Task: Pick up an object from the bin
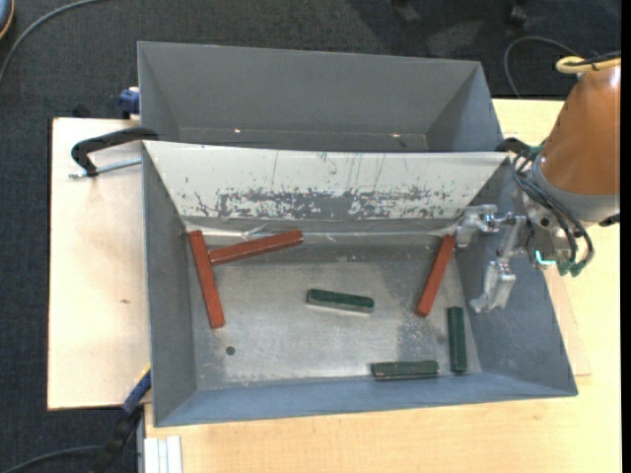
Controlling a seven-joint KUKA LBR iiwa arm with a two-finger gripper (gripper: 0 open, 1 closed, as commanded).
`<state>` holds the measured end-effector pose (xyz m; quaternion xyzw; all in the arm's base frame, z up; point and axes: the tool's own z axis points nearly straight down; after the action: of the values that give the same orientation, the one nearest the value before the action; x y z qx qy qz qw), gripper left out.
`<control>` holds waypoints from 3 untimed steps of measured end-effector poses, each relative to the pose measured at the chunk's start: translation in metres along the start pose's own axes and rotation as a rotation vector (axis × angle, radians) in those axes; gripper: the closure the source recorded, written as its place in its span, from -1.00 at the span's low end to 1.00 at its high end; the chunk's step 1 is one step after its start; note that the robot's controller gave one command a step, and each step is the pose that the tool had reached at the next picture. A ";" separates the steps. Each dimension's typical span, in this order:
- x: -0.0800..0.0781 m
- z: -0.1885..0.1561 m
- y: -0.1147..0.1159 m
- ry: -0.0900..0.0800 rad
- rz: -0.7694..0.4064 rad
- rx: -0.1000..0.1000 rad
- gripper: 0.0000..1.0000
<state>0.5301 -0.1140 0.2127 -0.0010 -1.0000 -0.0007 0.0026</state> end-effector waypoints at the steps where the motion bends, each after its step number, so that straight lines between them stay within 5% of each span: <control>1: 0.000 0.142 -0.039 -0.005 -0.580 -0.001 -1.00; 2: 0.014 0.111 -0.035 -0.011 -0.960 0.003 -1.00; 3: 0.011 0.078 -0.040 -0.011 -1.211 0.009 -1.00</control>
Offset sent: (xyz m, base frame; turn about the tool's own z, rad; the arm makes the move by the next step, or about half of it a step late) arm -0.0019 -0.0406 -0.1427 -0.5834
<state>0.5190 -0.1539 0.1346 0.5683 -0.8228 0.0020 -0.0034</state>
